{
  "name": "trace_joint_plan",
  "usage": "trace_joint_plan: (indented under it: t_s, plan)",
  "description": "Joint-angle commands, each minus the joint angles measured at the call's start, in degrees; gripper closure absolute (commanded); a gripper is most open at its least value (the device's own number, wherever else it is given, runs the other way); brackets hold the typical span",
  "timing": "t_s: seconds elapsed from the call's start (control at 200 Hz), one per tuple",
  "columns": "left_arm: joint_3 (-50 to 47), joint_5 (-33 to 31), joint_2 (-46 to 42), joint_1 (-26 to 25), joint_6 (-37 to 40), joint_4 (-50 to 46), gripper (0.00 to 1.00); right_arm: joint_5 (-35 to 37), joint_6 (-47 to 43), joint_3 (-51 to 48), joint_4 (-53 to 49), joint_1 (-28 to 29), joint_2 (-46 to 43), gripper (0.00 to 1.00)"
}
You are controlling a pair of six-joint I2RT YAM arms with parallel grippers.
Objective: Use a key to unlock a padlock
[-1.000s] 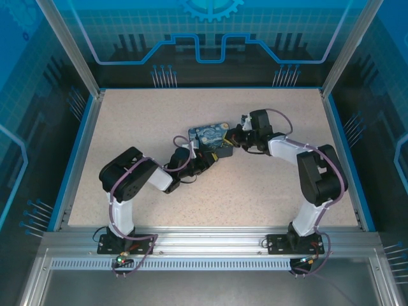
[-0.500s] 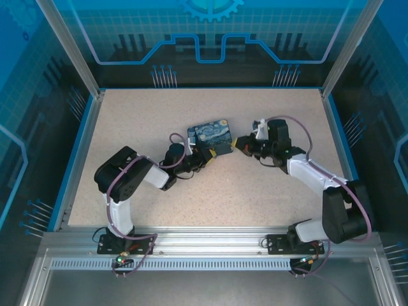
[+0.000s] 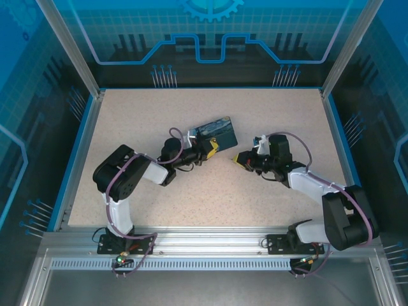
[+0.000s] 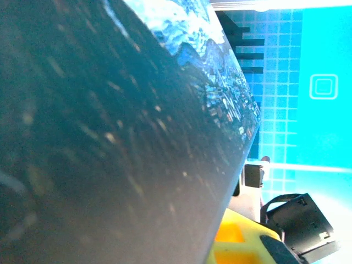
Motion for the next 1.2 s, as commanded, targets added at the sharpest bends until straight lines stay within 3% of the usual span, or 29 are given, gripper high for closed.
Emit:
trace_joint_plan:
  t_s: [0.0, 0.34, 0.58, 1.196]
  plan:
    - [1.31, 2.51, -0.99, 0.78, -3.76, 7.20, 1.00, -0.33, 4.01, -0.63, 5.75, 1.04, -1.64, 1.00]
    - [1.27, 3.89, -0.75, 1.57, -7.34, 10.90, 1.00, 6.61, 10.01, 0.63, 8.08, 4.39, -1.93, 1.00]
    - [1.38, 4.91, -1.80, 1.75, -5.91, 10.77, 1.00, 5.76, 16.47, 0.51, 15.16, 5.35, 1.49, 1.00]
    - [1.68, 6.48, -1.96, 1.91, -3.69, 10.92, 1.00, 8.43, 19.02, 3.15, 14.07, 6.25, 2.52, 1.00]
